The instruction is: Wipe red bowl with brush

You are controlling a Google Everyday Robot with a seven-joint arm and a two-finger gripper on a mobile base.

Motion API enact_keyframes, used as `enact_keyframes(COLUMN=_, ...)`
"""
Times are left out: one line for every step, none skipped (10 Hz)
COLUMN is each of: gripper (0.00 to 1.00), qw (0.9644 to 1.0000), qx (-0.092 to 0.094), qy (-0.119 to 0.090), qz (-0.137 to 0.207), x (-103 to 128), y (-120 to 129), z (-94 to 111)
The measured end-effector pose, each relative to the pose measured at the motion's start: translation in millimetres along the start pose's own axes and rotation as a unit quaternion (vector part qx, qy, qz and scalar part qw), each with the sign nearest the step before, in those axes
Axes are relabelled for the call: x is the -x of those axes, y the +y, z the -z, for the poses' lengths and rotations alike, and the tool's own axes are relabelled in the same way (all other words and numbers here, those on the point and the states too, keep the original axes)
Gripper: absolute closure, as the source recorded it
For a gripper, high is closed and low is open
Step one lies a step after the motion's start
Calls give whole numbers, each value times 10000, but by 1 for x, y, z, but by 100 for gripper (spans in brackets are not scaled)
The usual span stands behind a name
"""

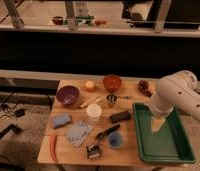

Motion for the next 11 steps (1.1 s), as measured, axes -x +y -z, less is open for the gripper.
enact_keyframes(gripper=20, qw=9997, qx=-20, qy=-52, qz=238, x=22, y=2, z=0)
enact_keyframes(gripper=20, qw=9990, qx=-36, qy=-86, qz=447, x=41, y=4, z=1)
enact_keyframes(gripper=20, qw=9979, qx=-42, qy=-110, qz=632, x=57, y=6, z=0)
enact_keyframes(gripper=20, qw=9958, qx=-38, qy=-146, qz=904, x=81, y=10, z=-1)
enact_keyframes(gripper=20, qw=9933, qx=-9, qy=-201, qz=1135, x=102, y=15, z=-3)
enact_keyframes(gripper=20, qw=9910, qx=47, qy=-272, qz=1309, x=118, y=21, z=-5)
enact_keyframes(gripper=20, qw=9888, qx=106, qy=-348, qz=1445, x=132, y=26, z=-7)
enact_keyframes(gripper=20, qw=9889, qx=91, qy=-318, qz=1448, x=130, y=26, z=-7)
enact_keyframes(gripper=20, qw=9889, qx=105, qy=-307, qz=1447, x=129, y=27, z=-7)
enact_keyframes(gripper=20, qw=9886, qx=108, qy=-315, qz=1466, x=131, y=26, z=-7)
enact_keyframes(gripper=20, qw=9887, qx=118, qy=-325, qz=1459, x=130, y=27, z=-8)
